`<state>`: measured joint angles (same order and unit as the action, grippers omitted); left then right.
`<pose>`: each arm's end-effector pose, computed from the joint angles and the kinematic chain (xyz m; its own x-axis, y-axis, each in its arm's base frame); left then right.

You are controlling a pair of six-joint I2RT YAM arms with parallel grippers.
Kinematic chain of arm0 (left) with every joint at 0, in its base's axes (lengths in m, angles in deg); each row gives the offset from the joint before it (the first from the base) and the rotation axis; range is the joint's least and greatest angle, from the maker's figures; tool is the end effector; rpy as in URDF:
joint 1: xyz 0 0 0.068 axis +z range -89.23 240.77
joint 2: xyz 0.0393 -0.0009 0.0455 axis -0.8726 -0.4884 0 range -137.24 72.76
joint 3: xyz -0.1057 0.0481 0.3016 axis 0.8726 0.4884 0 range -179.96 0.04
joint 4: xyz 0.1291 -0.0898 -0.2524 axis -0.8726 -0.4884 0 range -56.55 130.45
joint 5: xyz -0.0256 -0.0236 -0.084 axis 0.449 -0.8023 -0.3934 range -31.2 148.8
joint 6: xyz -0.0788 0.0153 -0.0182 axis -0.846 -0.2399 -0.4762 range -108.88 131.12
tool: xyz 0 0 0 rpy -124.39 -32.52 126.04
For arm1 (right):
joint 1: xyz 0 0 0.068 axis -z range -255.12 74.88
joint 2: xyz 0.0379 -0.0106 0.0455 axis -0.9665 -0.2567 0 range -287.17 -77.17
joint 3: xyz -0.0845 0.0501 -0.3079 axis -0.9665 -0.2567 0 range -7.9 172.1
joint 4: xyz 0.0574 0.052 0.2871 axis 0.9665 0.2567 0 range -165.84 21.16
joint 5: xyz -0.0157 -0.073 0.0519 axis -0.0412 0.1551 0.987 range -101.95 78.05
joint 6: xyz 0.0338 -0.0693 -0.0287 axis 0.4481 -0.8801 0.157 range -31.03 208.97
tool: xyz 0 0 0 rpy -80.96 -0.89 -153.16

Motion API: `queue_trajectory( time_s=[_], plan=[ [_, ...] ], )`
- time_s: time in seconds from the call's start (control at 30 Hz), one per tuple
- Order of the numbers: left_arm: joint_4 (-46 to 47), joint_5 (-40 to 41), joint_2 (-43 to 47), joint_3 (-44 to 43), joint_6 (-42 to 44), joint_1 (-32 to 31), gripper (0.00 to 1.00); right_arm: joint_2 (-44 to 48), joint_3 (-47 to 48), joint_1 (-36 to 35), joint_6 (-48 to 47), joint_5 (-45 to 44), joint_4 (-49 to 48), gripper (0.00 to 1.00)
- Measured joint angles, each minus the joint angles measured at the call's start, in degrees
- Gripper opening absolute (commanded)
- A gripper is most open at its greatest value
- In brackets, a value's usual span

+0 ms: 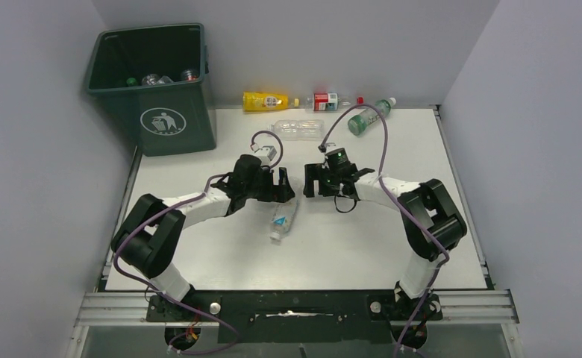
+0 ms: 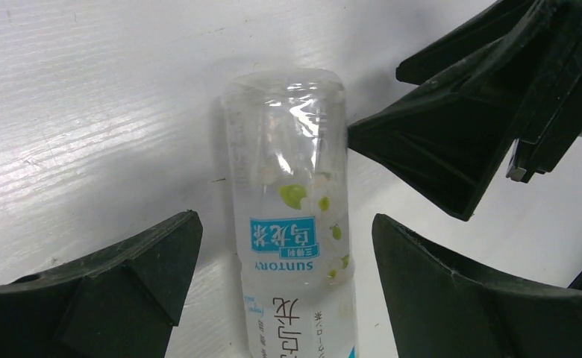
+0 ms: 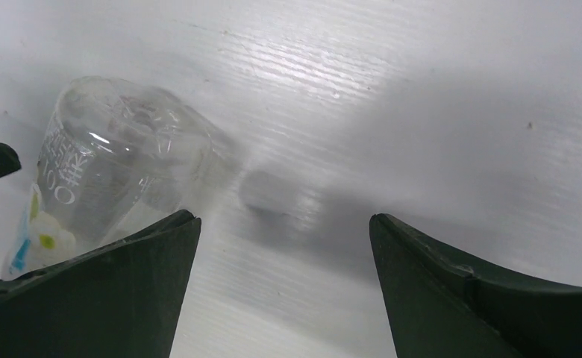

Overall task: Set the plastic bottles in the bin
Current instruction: Pick up the plastic bottle at the center of the board.

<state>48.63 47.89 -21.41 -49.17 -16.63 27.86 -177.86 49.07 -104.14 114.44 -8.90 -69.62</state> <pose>0.3296 -0.2293 0.1845 -0.7524 -0.0576 -0.6562 0.3508 0.8081 -0.4732 0.3639 0.2063 0.1603 -0.8254 0.0332 -0.5635 -0.1765 0.9330 0.3135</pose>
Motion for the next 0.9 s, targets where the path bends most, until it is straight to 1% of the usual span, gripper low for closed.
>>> queue_trajectory(
  time_s=[0.23, 0.4, 0.5, 0.73, 0.9],
  plan=[
    [-0.8, 0.6, 0.0, 0.0, 0.2, -0.4, 0.86, -2.1, 2.5, 0.0, -0.7, 3.5, -1.0, 0.88],
    [-3.1, 2.5, 0.0, 0.0, 0.0, -1.0, 0.86, -0.7, 1.2, 0.0, -0.9, 2.5, -0.8, 0.91],
    [-5.3, 4.2, 0.0, -0.2, -0.3, -1.6, 0.86, 3.9, -2.7, 0.0, -0.6, 0.7, 0.6, 0.92],
    [-9.7, 6.9, -3.0, -4.1, -3.2, -3.1, 0.84, 20.2, -13.0, -1.9, 2.3, -3.7, 5.0, 0.92],
    [-11.8, 8.3, -5.2, -6.0, -4.6, -3.4, 0.70, 26.0, -17.2, -4.1, 4.4, -5.1, 6.4, 0.93]
  ],
)
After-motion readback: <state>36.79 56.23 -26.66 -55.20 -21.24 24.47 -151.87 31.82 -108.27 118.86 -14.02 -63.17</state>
